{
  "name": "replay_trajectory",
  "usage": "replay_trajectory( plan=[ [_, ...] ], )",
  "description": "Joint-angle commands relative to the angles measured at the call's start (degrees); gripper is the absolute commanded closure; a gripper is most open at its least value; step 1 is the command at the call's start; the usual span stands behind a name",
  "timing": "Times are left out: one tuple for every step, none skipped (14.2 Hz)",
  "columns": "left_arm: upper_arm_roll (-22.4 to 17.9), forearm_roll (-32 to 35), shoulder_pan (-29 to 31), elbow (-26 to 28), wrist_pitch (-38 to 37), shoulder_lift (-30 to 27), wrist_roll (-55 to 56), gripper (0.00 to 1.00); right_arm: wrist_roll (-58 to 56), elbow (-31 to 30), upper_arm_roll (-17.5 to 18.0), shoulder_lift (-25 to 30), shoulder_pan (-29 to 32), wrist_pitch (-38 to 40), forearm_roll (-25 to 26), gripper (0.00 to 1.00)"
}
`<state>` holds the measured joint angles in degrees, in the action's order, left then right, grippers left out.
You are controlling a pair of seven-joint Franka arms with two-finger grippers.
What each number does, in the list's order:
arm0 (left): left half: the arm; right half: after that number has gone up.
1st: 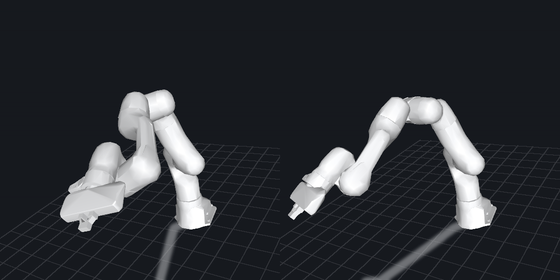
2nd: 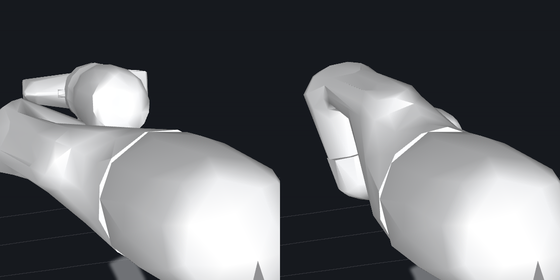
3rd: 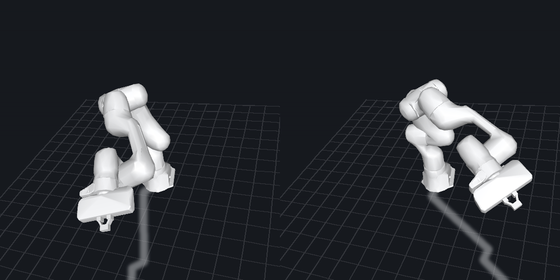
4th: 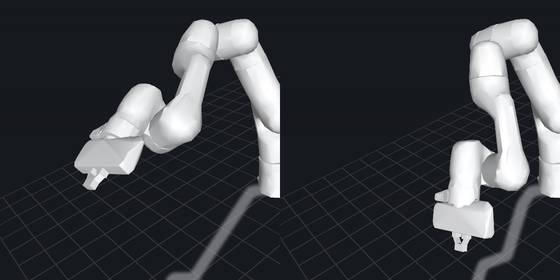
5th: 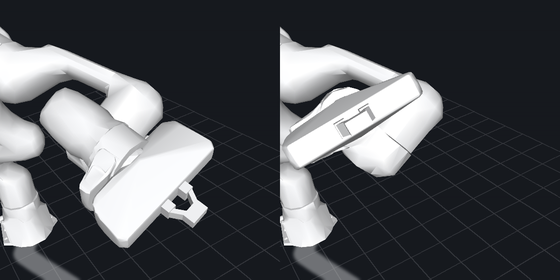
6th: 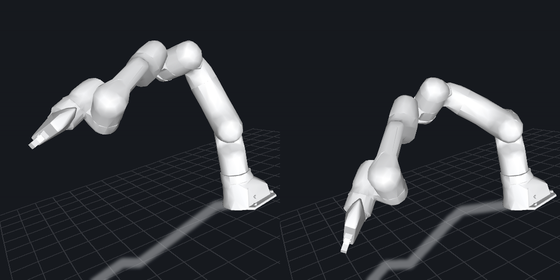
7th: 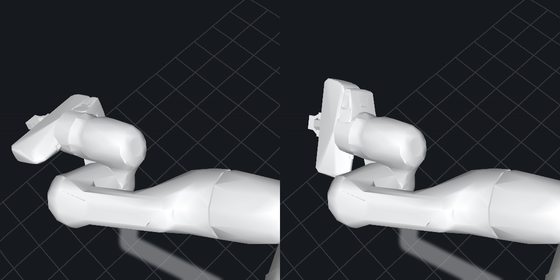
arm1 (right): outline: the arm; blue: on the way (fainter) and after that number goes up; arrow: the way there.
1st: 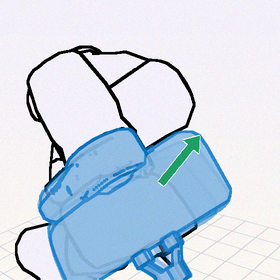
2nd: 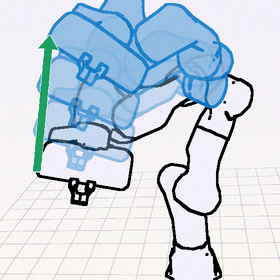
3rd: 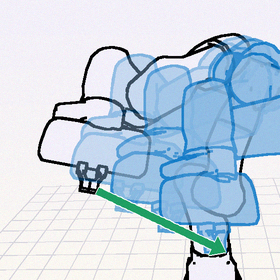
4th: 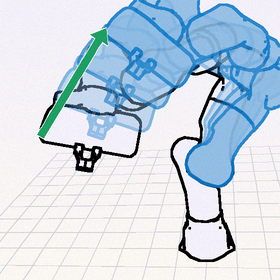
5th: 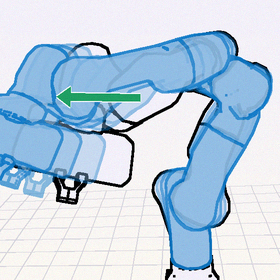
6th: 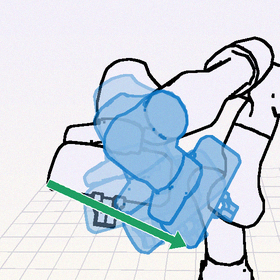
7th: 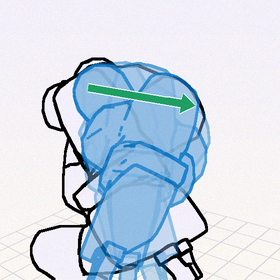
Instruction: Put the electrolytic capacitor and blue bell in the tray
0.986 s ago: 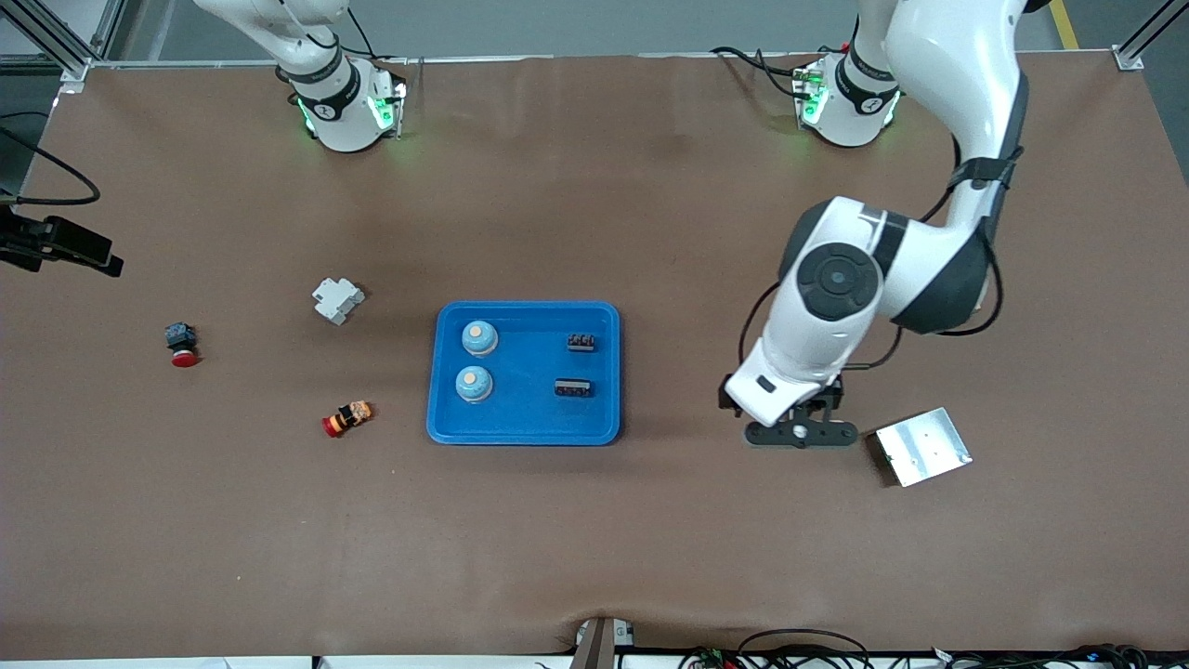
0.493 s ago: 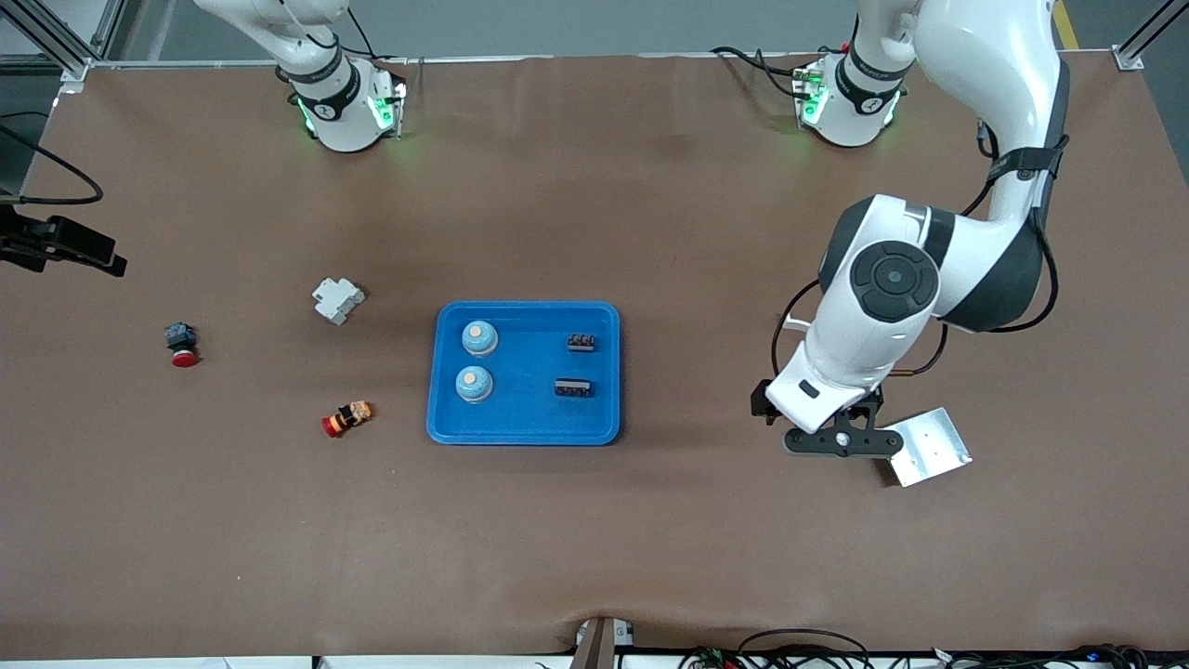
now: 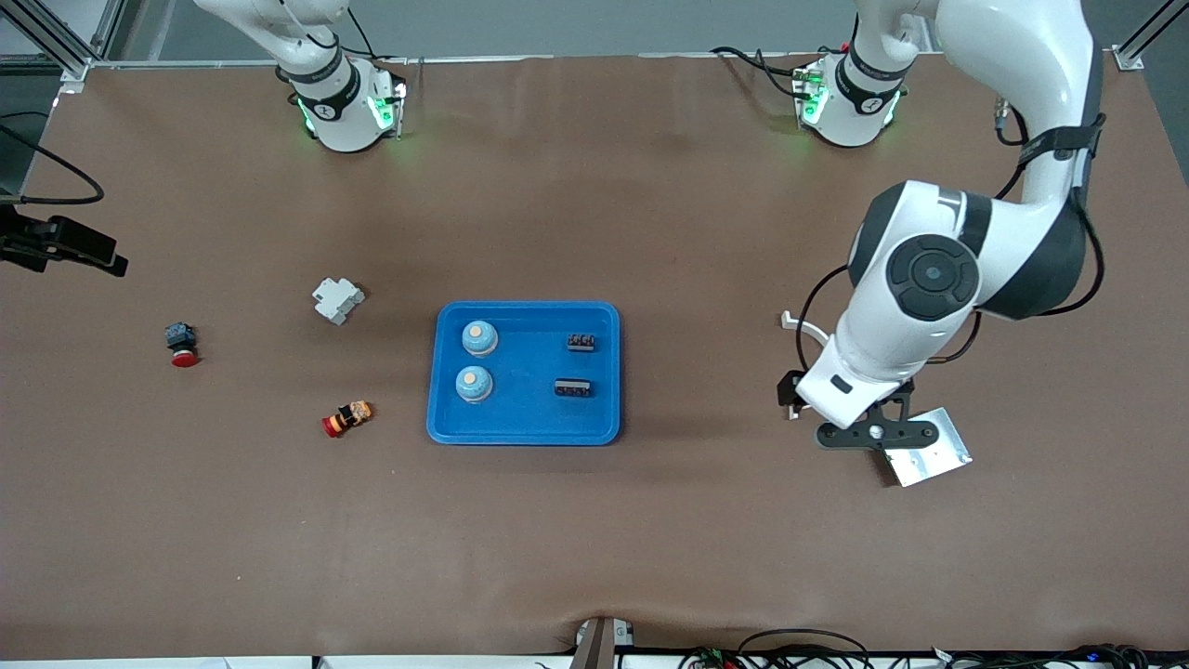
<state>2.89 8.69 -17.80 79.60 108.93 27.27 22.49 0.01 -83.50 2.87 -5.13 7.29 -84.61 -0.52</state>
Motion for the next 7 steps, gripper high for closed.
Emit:
replay_trajectory(
  plan=[
    [0.63,-0.16,1.89,1.87,-1.53,-3.19,-0.95,0.0,0.87,0.36,0.38,-0.06,0.27,0.5,-0.62,0.0],
    [0.63,-0.16,1.98,1.87,-1.61,-3.45,-0.69,0.0,0.87,0.36,0.38,-0.06,0.27,0.5,-0.62,0.0],
    [0.54,-0.16,2.42,1.79,-1.62,-3.8,-0.6,0.0,0.87,0.36,0.38,-0.06,0.27,0.5,-0.62,0.0],
    [0.63,-0.16,3.12,1.7,-1.62,-3.89,-0.6,0.0,0.87,0.36,0.38,-0.06,0.27,0.5,-0.62,0.0],
    [0.63,-0.16,3.21,1.7,-1.62,-3.89,-0.69,0.0,0.87,0.36,0.38,-0.14,0.35,0.41,-0.62,0.0],
    [0.54,-0.16,3.21,1.61,-1.62,-3.98,-0.69,0.0,0.87,0.36,0.38,-0.14,0.35,0.41,-0.62,0.0],
    [0.63,-0.16,3.48,1.43,-1.62,-3.98,-0.69,0.0,0.87,0.36,0.38,-0.14,0.35,0.5,-0.62,0.0]
  ],
)
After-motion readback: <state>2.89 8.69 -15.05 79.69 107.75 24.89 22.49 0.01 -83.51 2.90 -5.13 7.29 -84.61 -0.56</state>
